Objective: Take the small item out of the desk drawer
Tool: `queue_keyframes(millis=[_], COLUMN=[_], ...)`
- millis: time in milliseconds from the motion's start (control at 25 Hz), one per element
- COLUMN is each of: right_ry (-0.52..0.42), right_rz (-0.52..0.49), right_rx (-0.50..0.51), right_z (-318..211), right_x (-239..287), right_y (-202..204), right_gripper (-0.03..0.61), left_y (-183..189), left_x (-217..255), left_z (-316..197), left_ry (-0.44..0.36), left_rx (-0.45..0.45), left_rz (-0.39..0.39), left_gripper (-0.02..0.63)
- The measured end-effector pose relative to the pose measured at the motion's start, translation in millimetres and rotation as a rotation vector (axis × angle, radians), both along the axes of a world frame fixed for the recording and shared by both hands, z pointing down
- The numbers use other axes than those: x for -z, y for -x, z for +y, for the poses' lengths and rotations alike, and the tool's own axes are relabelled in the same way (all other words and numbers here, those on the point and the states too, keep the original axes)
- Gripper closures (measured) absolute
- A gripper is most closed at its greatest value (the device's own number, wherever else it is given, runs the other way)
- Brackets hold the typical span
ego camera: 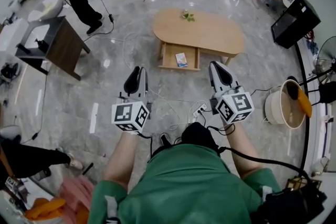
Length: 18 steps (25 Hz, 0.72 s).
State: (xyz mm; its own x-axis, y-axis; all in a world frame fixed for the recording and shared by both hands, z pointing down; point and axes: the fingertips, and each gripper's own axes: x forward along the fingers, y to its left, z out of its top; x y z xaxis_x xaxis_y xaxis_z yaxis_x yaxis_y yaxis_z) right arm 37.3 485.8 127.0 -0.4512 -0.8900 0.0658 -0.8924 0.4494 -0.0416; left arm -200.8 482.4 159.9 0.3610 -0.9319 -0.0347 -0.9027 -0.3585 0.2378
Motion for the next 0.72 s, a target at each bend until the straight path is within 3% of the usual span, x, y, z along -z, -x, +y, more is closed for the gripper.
queue_keyframes(millis=[440, 720], right_ry=[0.040, 0.075], right_rz=[-0.049, -0.082], right_rx=[0.066, 0.090], right_z=[-100, -211], right_x=[-36, -56], right_y=[6, -34], right_gripper=[0.554, 0.554], left_y=[4, -34], left_x=[-20, -25], left_z=[-83, -181], left_ry=[0.036, 0.066], left_rx=[0.061, 0.095], left_rz=[-0.044, -0.095], left_gripper=[0.538, 0.538])
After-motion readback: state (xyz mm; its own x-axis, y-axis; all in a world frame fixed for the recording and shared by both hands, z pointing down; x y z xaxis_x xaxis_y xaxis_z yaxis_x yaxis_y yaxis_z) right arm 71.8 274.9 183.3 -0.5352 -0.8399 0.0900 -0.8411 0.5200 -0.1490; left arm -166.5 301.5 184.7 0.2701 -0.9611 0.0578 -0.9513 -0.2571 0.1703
